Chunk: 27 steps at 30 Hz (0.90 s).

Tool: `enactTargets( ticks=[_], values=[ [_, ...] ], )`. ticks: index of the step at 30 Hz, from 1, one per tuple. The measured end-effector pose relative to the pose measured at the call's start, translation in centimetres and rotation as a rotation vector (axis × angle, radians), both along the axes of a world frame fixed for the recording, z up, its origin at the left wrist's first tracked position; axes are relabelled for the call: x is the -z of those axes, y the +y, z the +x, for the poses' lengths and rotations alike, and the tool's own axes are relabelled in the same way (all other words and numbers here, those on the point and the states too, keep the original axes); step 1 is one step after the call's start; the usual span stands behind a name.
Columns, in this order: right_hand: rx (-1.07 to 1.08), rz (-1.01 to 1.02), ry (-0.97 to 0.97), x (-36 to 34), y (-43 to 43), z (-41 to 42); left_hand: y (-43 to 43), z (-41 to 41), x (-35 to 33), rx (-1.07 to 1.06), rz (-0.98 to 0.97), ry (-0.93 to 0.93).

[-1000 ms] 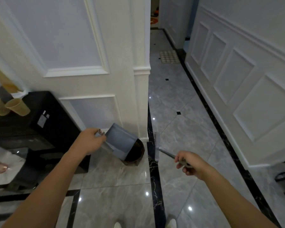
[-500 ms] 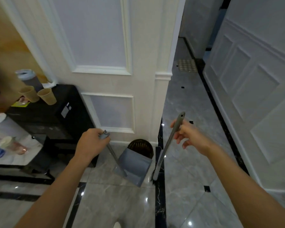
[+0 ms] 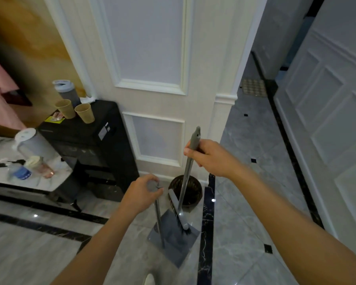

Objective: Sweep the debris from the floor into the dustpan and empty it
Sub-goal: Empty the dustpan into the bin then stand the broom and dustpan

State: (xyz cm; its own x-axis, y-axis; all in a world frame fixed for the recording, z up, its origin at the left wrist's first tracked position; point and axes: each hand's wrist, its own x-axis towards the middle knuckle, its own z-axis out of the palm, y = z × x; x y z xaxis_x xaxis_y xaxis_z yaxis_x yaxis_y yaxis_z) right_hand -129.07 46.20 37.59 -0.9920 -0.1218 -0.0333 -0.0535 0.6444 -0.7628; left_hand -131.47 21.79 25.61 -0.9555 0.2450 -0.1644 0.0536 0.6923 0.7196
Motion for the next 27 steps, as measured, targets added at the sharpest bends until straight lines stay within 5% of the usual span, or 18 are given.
enactTargets(
  ticks=[13, 27],
  values=[
    [-0.109, -0.171, -0.018, -0.8, -3.1, -0.8, 1.1, 1.5, 1.5, 0.075, 0.179, -0.151],
    [-0.115, -0.173, -0.019, -0.4, -3.1, -1.8, 1.1, 1.3, 2.8, 0.096, 0.079, -0.147]
  ],
)
